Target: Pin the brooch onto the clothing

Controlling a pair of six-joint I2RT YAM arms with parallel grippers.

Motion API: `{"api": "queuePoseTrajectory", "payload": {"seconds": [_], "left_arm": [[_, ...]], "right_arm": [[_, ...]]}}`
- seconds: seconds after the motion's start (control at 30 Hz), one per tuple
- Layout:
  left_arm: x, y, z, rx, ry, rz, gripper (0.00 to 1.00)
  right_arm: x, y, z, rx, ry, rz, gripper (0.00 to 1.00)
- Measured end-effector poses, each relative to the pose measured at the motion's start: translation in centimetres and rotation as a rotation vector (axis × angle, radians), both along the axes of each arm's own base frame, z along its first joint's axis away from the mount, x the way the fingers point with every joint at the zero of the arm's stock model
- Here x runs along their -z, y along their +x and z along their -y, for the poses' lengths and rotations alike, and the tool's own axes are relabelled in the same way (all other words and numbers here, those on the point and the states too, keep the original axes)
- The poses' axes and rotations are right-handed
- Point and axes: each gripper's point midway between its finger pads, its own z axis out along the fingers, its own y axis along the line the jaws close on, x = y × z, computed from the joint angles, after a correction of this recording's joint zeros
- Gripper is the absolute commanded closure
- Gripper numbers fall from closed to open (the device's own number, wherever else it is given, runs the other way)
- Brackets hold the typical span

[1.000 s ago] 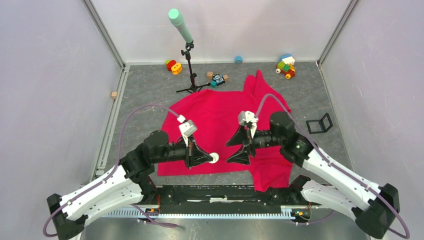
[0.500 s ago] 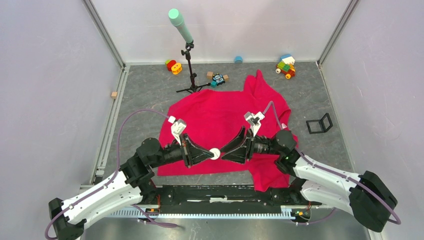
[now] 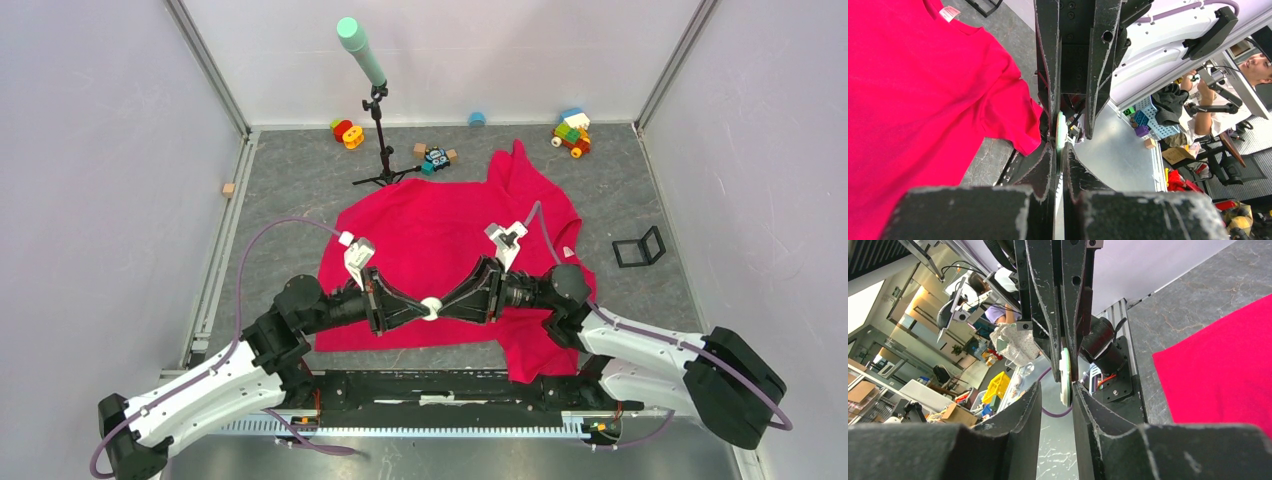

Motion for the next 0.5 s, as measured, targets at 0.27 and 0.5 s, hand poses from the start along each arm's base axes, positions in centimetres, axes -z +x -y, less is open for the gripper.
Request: {"api": "queuePoseTrajectory", "payload": {"seconds": [0.27, 0.5], "left_arm": [[0.3, 0.0, 0.2, 0.009, 0.008, -0.007, 0.98], [0.4, -0.2, 0.3, 0.024, 0.01, -0.008, 0.98]], "right_arm": [[0.8, 0.0, -0.4, -0.008, -0.023, -0.022, 0.77], [1.4, 0.1, -0.7, -0.011, -0.036, -0.043, 0.88]]}}
